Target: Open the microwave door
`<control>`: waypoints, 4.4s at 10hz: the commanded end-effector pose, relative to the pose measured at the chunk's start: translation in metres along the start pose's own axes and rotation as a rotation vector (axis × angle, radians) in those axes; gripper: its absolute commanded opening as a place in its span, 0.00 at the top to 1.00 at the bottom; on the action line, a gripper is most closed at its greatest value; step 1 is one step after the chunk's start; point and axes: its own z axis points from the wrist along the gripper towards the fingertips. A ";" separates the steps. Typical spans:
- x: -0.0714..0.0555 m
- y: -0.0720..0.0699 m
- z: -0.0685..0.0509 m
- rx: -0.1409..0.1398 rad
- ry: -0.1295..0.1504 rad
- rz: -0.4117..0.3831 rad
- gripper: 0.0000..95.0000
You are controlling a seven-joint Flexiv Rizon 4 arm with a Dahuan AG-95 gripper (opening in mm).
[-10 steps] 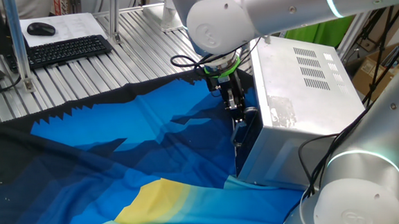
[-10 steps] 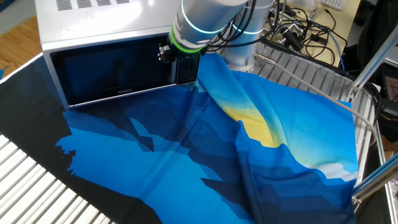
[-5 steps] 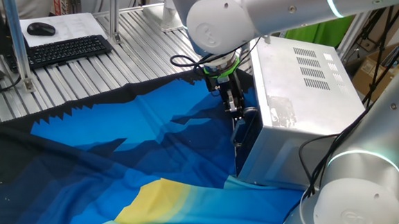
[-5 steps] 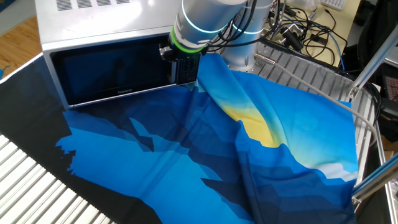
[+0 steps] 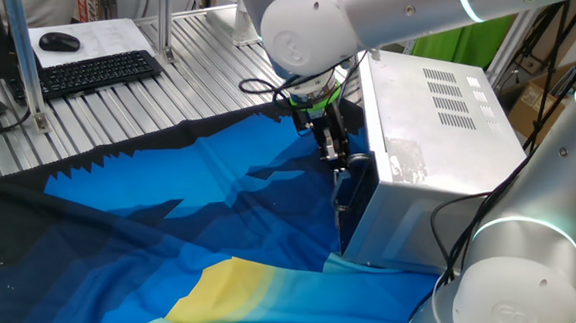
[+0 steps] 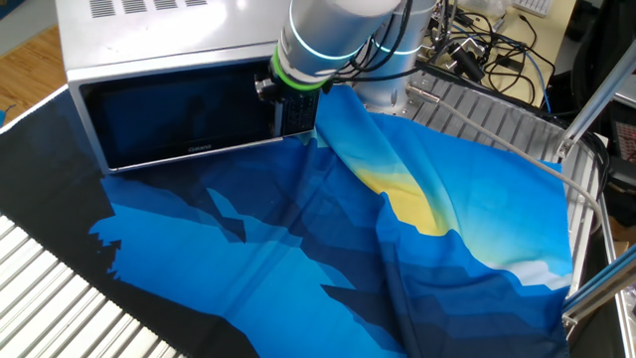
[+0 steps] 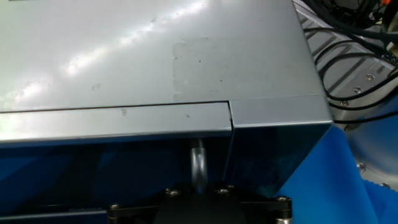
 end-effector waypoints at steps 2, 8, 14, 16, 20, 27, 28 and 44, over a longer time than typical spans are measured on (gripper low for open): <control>0.015 0.004 -0.010 0.023 0.009 0.017 1.00; 0.044 0.034 -0.054 0.133 0.144 0.038 0.60; 0.081 0.054 -0.074 0.185 0.210 0.029 0.20; 0.093 0.070 -0.084 0.204 0.237 0.009 0.20; 0.104 0.074 -0.100 0.211 0.324 -0.126 1.00; 0.106 0.009 -0.125 0.110 0.613 -0.485 1.00; 0.107 0.002 -0.122 0.069 0.614 -0.511 1.00; 0.110 -0.059 -0.087 -0.162 0.512 -0.481 1.00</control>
